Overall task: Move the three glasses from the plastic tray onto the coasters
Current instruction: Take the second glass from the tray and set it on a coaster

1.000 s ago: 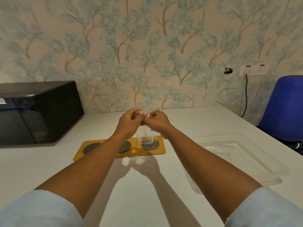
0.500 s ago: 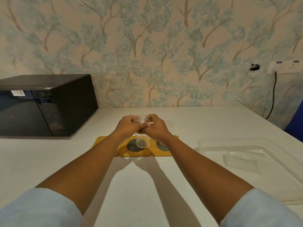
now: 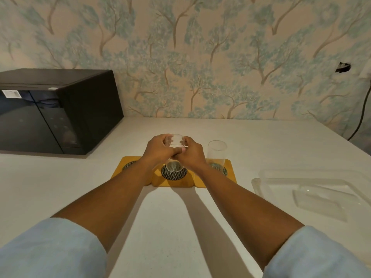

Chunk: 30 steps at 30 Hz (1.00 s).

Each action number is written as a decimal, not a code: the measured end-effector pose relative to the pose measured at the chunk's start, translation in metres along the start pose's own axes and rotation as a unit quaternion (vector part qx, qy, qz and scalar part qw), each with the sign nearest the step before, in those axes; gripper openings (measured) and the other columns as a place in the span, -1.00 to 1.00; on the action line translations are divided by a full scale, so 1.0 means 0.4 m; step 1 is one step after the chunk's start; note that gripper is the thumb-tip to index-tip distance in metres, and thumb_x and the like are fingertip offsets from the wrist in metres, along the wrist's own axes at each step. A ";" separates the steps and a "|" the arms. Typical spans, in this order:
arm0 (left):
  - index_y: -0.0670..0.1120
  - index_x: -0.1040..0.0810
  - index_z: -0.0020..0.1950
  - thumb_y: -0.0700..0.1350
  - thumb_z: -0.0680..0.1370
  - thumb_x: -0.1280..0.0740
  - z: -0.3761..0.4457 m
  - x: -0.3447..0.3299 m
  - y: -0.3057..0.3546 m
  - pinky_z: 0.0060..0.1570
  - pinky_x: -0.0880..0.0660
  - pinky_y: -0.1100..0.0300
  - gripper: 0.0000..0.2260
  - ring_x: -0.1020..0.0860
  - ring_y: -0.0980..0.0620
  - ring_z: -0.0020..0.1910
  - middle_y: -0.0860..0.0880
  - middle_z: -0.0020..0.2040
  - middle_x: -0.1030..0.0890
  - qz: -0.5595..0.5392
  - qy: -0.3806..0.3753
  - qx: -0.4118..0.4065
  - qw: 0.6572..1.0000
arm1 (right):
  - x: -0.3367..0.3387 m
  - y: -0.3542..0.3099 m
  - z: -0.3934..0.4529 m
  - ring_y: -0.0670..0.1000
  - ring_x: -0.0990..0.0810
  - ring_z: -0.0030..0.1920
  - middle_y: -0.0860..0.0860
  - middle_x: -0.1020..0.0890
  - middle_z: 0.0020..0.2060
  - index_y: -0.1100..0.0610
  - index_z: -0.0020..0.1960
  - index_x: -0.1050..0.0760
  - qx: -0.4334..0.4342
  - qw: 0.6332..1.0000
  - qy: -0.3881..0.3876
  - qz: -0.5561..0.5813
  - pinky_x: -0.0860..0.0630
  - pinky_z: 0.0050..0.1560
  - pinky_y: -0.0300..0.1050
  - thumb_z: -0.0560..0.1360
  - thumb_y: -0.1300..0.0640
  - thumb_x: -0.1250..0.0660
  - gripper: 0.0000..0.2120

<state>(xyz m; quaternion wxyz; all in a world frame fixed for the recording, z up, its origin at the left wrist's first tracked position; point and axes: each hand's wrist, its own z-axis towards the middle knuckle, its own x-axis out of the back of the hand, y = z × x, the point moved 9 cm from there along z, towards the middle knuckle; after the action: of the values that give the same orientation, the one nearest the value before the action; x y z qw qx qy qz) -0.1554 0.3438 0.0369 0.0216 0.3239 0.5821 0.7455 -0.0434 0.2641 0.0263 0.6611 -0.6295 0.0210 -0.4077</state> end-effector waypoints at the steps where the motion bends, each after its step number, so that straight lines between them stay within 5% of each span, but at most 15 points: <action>1: -0.10 -0.51 0.38 -0.06 0.33 -0.61 0.005 -0.003 -0.009 0.17 -0.54 0.09 -0.35 -0.57 -0.04 0.17 -0.05 0.23 -0.62 0.002 -0.001 0.004 1.000 | -0.006 0.007 0.004 0.03 -0.54 -0.06 0.02 -0.58 0.02 0.20 0.25 -0.45 -0.002 1.000 -0.001 -0.005 -0.35 -0.33 -0.44 0.26 0.13 -0.60 -0.38; 8: -0.09 -0.49 0.40 -0.03 0.32 -0.62 0.030 -0.018 -0.052 0.16 -0.53 0.13 -0.32 -0.56 -0.03 0.21 -0.02 0.24 -0.60 0.014 -0.016 0.024 0.999 | -0.034 0.038 0.016 0.03 -0.54 -0.11 -0.02 -0.54 -0.09 0.21 0.16 -0.46 -0.006 1.000 -0.013 -0.021 -0.36 -0.34 -0.37 0.25 0.15 -0.61 -0.44; 16: -0.10 -0.47 0.41 0.01 0.30 -0.62 0.028 -0.025 -0.076 0.21 -0.51 0.11 -0.27 -0.54 -0.01 0.22 -0.03 0.29 -0.59 0.028 -0.015 0.028 0.999 | -0.050 0.058 0.005 0.04 -0.55 0.02 0.09 -0.59 0.11 0.23 0.28 -0.41 -0.023 0.999 -0.015 -0.017 -0.45 -0.09 -0.21 0.29 0.16 -0.61 -0.35; 21: -0.07 -0.40 0.47 0.01 0.31 -0.61 0.032 -0.022 -0.086 0.17 -0.45 0.16 -0.22 -0.49 -0.04 0.29 -0.06 0.38 -0.52 0.043 -0.008 0.031 0.999 | -0.057 0.054 0.000 0.11 -0.59 0.08 0.15 -0.60 0.14 0.26 0.28 -0.41 -0.026 0.999 -0.012 -0.027 -0.43 -0.11 -0.21 0.32 0.17 -0.58 -0.39; 27: 0.01 -0.33 0.51 0.16 0.31 -0.58 0.020 0.002 -0.051 0.29 -0.39 0.06 -0.16 -0.36 -0.04 0.45 -0.01 0.50 -0.39 0.041 0.049 0.000 0.998 | -0.029 0.029 -0.007 0.21 -0.44 0.38 0.21 -0.46 0.38 0.31 0.49 -0.19 -0.025 0.998 0.003 -0.055 -0.45 0.22 -0.04 0.35 0.08 -0.58 -0.12; 30: 0.01 -0.41 0.43 0.15 0.36 -0.55 0.010 0.023 0.008 0.16 -0.41 0.17 -0.30 -0.44 0.03 0.36 0.02 0.40 -0.47 -0.024 0.099 -0.035 0.994 | 0.015 -0.005 -0.008 0.18 -0.50 0.31 0.19 -0.52 0.31 0.31 0.42 -0.31 -0.011 0.997 0.039 -0.072 -0.49 0.18 -0.01 0.32 0.01 -0.59 -0.18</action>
<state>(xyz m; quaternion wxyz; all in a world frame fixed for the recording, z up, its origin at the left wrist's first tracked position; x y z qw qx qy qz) -0.1594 0.3498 0.0444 -0.0066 0.2333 0.5627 0.7930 -0.0421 0.2585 0.0301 0.6214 -0.6202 0.0059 -0.4788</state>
